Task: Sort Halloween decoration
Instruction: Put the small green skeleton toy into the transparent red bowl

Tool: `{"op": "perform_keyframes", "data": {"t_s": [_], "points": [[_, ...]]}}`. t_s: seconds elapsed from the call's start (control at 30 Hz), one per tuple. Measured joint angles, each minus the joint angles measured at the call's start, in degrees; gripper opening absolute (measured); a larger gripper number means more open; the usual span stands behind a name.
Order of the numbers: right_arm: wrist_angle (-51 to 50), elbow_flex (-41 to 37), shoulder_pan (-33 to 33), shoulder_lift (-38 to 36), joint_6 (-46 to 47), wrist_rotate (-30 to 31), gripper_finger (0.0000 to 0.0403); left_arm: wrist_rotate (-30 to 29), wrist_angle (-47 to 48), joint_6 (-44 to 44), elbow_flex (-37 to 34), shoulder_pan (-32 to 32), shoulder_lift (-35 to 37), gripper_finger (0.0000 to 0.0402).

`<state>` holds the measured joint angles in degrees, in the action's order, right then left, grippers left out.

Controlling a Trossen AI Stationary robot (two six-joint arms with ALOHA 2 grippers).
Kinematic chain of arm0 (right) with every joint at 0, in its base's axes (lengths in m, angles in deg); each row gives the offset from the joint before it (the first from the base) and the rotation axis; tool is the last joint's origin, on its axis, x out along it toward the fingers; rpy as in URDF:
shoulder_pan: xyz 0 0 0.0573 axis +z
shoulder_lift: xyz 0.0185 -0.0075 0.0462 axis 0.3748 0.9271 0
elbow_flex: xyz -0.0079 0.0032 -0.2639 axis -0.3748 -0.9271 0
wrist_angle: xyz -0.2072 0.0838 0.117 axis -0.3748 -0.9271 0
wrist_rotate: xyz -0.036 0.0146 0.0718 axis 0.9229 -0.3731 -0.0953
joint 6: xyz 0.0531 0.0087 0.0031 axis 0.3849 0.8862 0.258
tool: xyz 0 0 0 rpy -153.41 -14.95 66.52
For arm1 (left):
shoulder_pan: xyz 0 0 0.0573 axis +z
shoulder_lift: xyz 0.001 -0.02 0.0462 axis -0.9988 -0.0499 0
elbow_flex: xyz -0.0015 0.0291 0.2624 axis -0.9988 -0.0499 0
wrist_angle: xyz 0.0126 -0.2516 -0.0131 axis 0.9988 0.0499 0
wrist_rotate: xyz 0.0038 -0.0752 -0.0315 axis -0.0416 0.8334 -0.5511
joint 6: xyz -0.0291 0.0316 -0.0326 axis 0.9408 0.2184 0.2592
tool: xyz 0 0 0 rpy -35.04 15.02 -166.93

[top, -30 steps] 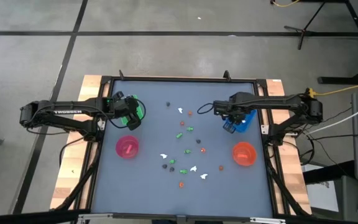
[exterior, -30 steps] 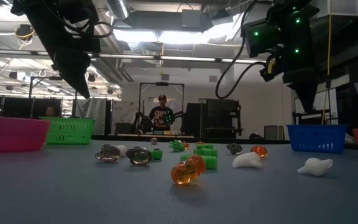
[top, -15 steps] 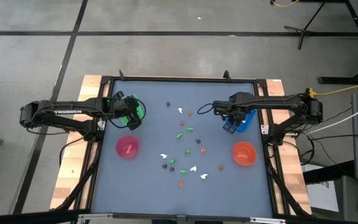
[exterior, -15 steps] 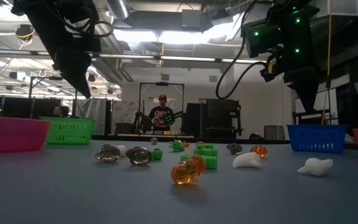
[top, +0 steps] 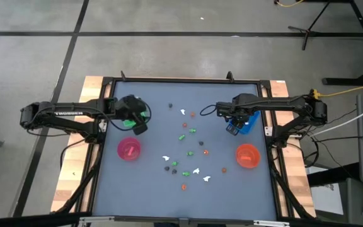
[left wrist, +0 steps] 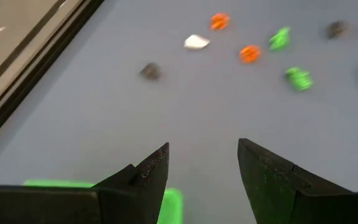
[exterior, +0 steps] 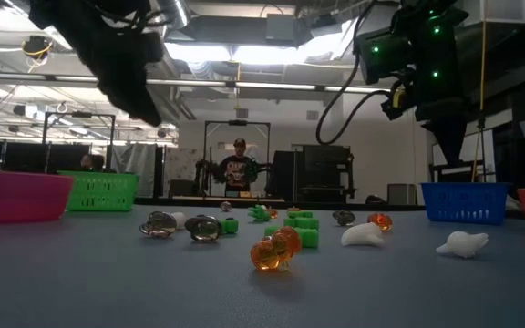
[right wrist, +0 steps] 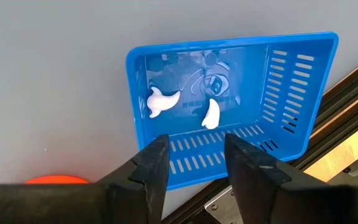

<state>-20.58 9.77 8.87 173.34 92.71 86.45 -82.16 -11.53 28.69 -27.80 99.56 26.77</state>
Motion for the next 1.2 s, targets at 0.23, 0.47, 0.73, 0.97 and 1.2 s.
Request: {"op": "perform_keyframes", "data": {"t_s": [0.23, 0.47, 0.73, 0.97, 1.2], "points": [[0.0, 0.0, 0.0, 0.0, 0.0, 0.0, 0.0154, 2.7, -8.0, -0.1, 0.0, -3.8, 0.0, 0.0175], [0.0, 0.0, 0.0, 0.0, 0.0, -0.1, 0.0154, 2.7, -15.2, -0.1, 0.0, -7.8, 0.0, 0.0175], [0.0, 0.0, 0.0, 0.0, 0.0, -0.1, 0.0154, 2.4, -26.0, -0.1, 0.0, -12.0, -3.9, 0.0175], [0.0, 0.0, 0.0, 0.0, 0.0, -0.1, 0.0154, 2.3, -36.8, -0.1, 0.0, -14.1, -13.5, 0.0175], [0.0, 0.0, 0.0, 0.0, 0.0, -0.1, 0.0154, 2.1, -43.8, -0.1, 0.0, -14.7, -22.9, 0.0175]]}}
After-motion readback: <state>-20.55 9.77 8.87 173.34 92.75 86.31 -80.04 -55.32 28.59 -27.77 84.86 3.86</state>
